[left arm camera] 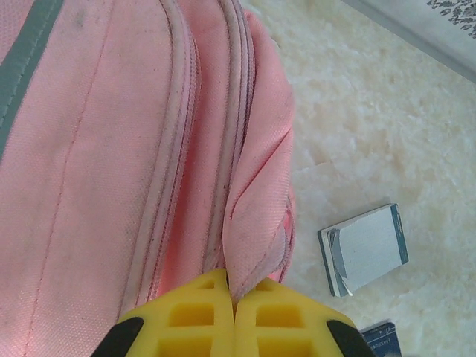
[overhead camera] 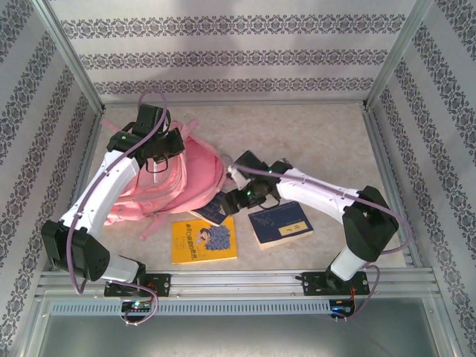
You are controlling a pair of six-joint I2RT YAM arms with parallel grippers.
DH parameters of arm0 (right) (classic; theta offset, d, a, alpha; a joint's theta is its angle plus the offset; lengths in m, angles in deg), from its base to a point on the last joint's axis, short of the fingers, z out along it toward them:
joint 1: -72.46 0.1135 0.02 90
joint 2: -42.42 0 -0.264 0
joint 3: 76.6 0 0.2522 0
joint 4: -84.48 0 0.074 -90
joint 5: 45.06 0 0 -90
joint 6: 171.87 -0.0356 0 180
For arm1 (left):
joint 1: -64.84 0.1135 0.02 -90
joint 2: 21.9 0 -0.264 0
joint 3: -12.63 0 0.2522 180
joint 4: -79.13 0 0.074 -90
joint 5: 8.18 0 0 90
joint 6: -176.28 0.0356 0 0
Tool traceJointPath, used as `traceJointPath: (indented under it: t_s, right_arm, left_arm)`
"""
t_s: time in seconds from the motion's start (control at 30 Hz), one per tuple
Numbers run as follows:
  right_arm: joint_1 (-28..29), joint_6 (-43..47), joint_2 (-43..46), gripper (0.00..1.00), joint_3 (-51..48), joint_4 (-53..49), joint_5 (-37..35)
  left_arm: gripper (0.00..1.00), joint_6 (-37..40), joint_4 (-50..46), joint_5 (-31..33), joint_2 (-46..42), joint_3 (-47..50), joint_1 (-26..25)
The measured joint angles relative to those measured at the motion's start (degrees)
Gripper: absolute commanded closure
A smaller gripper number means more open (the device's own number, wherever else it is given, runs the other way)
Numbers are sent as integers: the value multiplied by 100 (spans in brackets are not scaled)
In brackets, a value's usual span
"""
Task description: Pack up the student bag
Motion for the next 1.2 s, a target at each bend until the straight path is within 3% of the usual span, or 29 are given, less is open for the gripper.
traceJointPath:
  t_s: [0.27,0.63,1.0,1.13,1.2]
  right_arm:
    - [946,612,-883,30,713,-201,-785]
    - [1451,1119,-1899,37,1307,-398,-1329]
    - [1659,1458,-2256,76,1631,-693,-2865]
    - [1639,1620,-2258,99,1624,-684,-3272]
    - [1602,1683,-2247,100,1622,-669,-3379]
  left_arm:
    - [100,-4,-22,61,369,-382,267]
    - [100,-44,-22,7,557,-494,334]
    - [100,-140,-15,-103,560,-494,369]
    - [100,-179,2,-170,577,-492,369]
    - [100,-192,2,-186,597,-492,369]
